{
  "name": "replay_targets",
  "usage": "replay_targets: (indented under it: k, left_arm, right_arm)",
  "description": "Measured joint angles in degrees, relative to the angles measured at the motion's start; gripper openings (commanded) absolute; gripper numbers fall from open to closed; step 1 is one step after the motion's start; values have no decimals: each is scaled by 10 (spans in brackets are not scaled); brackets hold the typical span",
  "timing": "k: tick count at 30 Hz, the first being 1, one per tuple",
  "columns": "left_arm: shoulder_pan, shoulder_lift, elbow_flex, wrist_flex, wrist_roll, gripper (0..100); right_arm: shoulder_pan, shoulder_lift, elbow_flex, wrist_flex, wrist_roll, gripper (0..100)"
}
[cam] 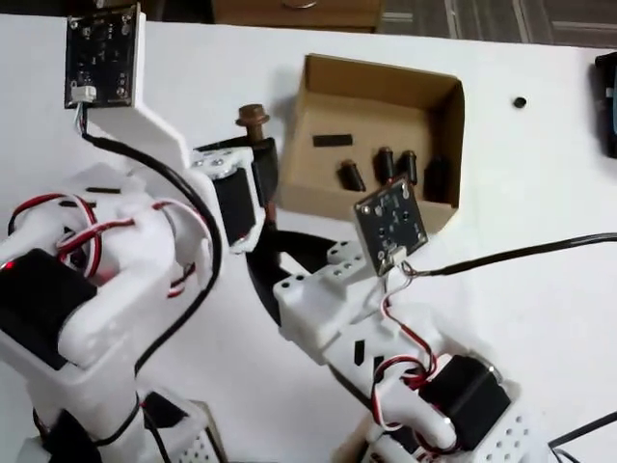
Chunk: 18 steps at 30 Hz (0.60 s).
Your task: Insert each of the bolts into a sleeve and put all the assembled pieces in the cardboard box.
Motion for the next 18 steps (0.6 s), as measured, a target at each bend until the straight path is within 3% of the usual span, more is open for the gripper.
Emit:
replay_targets:
  k: [18]
  left_arm:
    - [1, 0, 0, -1, -16, 20]
  right_arm:
    - [1, 1, -46, 24, 0, 19]
